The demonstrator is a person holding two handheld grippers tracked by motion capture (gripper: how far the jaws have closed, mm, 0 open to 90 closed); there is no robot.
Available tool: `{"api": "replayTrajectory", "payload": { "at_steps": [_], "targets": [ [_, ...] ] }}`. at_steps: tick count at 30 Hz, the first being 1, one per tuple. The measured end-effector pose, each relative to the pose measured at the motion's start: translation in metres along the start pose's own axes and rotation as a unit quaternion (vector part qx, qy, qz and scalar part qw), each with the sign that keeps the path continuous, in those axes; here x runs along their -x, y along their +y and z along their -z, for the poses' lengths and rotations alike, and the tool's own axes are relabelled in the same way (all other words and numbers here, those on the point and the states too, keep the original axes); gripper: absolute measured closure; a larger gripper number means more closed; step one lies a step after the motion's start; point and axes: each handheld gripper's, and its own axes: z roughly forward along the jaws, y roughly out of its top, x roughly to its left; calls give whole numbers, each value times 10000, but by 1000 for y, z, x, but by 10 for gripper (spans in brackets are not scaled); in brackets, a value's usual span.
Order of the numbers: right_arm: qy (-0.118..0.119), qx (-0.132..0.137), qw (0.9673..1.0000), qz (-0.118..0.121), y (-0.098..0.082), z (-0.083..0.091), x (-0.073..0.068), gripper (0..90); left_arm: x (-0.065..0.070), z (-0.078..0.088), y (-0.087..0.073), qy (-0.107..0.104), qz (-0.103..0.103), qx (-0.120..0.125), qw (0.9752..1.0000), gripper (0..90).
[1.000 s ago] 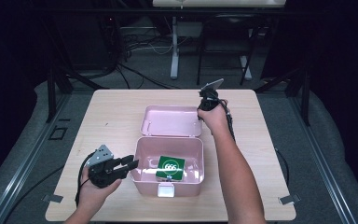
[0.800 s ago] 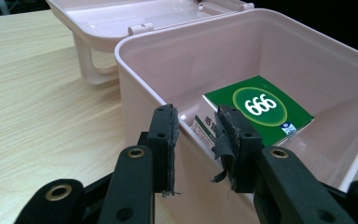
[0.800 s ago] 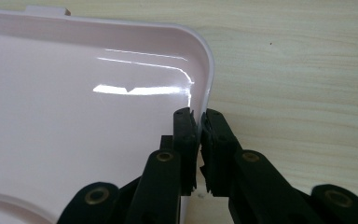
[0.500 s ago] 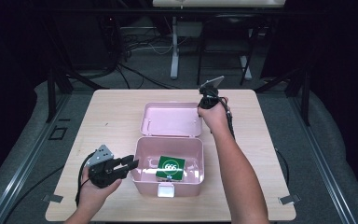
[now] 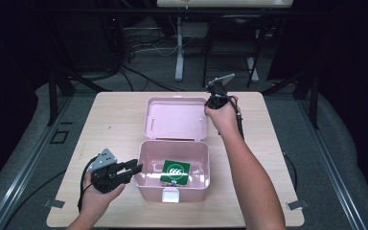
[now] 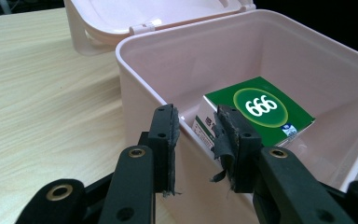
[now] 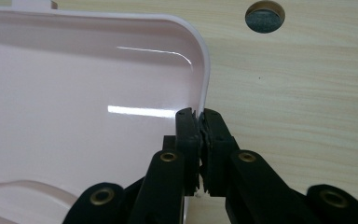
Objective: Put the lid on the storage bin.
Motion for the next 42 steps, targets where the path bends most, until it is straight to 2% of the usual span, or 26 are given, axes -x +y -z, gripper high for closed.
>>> {"api": "replayTrajectory", "payload": {
  "at_steps": [17, 26, 34, 42],
  "targets": [
    [92, 468, 9985, 269, -8, 31, -5, 872, 0, 0, 0, 21, 10, -5, 10000, 683],
    [237, 686, 9968, 349, -15, 50, -7, 872, 1, 0, 0, 37, 22, 3, 10000, 683],
    [301, 970, 9932, 571, -27, 66, -9, 872, 1, 0, 0, 61, 24, 3, 10000, 685],
    [468, 1222, 9890, 689, -40, 78, -8, 871, 1, 0, 0, 67, 27, 13, 10000, 686]
  ]
}}
